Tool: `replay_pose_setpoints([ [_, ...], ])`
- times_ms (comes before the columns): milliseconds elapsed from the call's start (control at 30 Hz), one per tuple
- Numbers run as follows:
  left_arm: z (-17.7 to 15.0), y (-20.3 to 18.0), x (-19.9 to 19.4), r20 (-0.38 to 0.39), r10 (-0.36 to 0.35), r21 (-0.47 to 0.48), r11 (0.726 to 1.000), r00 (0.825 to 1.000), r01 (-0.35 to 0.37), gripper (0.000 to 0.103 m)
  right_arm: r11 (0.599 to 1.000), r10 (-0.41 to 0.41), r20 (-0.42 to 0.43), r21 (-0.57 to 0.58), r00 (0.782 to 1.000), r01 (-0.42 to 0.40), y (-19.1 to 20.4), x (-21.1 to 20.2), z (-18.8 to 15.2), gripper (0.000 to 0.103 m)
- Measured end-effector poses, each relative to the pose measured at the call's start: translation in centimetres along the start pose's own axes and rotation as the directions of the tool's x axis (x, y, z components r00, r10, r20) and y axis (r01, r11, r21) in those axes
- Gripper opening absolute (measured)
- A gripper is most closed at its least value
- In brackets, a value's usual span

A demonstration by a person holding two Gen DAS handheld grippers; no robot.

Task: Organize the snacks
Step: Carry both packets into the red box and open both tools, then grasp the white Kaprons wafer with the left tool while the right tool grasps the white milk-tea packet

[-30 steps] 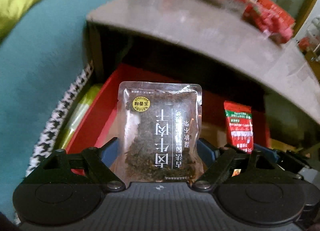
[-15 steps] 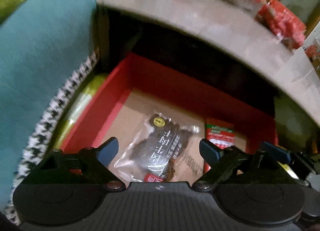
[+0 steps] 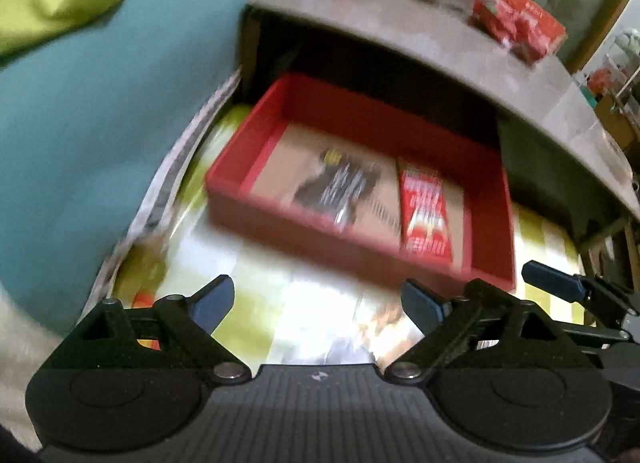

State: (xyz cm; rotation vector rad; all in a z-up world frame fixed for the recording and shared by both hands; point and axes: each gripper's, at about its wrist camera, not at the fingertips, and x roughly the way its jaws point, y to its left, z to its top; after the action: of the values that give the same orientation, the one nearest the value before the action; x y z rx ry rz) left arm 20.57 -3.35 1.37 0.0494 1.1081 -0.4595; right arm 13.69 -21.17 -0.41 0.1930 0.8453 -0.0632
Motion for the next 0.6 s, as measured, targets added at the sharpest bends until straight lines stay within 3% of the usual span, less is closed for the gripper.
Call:
replay_pose_setpoints([
  [133, -3.4, 2.3, -1.6, -0.026, 0.000, -0.008, 1.000, 1.000, 0.000, 0.094, 0.997, 0.068, -0.051, -0.020, 0.996, -0.069, 2.4, -1.0, -3.2, 0.082],
  [333, -7.7, 5.0, -4.2, -0.029, 0.012, 0.021, 1.000, 0.999, -0.012, 0.094, 0.986, 0.083, -0.159, -0.132, 0.984, -0.104, 6.4, 0.5, -6.7, 0.082],
  [467, -9.6, 6.4, -4.7, -0.039, -0.005, 0.029, 1.000, 0.999, 0.007, 0.094, 0.979, 0.060, -0.210, -0.178, 0.976, -0.099, 8.6, 2.6, -8.0, 0.082],
  [600, -10.5, 6.5, -4.8, -0.035, 0.003, 0.074, 0.997, 0.999, 0.000, 0.094, 0.963, -0.020, -0.266, -0.263, 0.964, -0.053, 10.7, 5.5, -9.0, 0.082],
])
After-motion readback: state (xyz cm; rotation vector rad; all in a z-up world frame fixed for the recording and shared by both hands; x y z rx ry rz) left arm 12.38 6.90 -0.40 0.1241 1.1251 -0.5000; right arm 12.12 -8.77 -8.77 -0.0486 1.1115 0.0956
